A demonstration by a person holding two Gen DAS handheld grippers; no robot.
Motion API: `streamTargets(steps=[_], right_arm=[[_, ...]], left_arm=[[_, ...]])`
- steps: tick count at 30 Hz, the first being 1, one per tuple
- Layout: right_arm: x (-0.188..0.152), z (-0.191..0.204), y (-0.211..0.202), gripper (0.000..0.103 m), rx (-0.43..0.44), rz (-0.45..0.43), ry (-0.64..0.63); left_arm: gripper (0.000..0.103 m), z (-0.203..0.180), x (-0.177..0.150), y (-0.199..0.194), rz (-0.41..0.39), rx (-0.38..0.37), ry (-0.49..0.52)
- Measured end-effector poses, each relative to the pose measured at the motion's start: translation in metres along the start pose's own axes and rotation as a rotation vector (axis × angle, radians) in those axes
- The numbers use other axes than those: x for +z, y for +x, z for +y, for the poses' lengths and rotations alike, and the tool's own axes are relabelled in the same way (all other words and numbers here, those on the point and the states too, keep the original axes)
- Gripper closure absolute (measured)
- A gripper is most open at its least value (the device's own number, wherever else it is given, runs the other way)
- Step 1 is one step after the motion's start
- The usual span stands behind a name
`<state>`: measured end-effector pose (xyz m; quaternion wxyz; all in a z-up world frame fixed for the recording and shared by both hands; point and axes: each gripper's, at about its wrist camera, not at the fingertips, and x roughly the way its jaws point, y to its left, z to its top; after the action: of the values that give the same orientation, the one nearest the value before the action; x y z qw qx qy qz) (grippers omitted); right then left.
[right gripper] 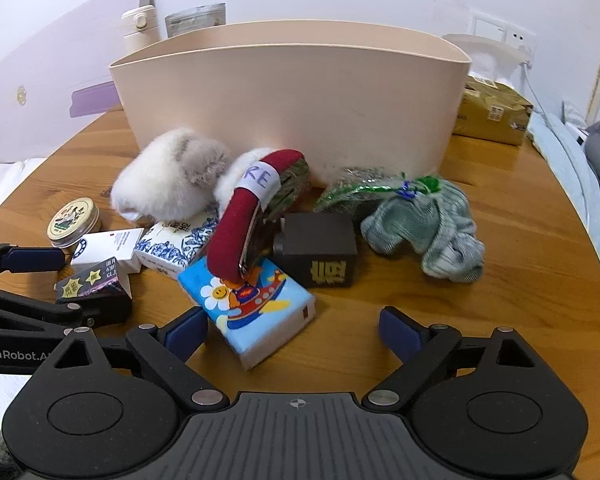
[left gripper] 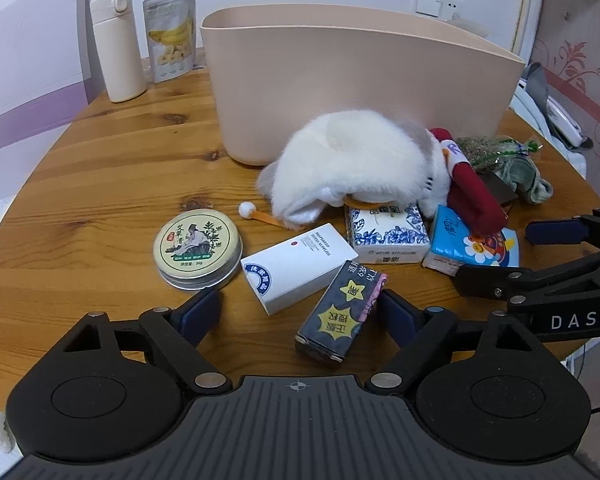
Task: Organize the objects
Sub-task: 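Grasp the dark star box with left tool while right tool grasps blue tissue pack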
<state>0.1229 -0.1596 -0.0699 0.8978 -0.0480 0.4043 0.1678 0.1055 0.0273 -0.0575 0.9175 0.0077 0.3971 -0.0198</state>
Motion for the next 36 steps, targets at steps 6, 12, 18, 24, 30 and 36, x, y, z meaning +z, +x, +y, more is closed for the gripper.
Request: streamTargets(steps=[6,12,18,24,30,36], right_arm=[[0.006,0.000,0.005,0.008,0.033,-0.008,-0.011],[0.011,0.004,0.007,0.016,0.061,-0.011,-0.012],[0.008,0.010,0.003,0.033,0.066,-0.014,-0.028],[0.005,0.011,-0.003,0.051,0.086,-0.018,-0.018],[0.001,0.013,-0.007,0.057,0.099,-0.020,-0.021],[-0.004,0.017,-0.011,0.059,0.106,-0.023,-0.030]], left_arm=[[0.025,0.001,0.002,0.000,-0.003,0.002,0.005],[0.033,0.001,0.005,-0.001,-0.002,-0.008,0.016],[0.042,-0.003,0.002,-0.005,-0.007,-0.020,0.031],[0.054,-0.002,-0.001,-0.010,-0.005,-0.025,0.035],[0.055,-0.002,-0.005,-0.016,0.002,-0.032,0.037],[0.055,-0.001,-0.012,-0.022,0.003,-0.029,0.033]])
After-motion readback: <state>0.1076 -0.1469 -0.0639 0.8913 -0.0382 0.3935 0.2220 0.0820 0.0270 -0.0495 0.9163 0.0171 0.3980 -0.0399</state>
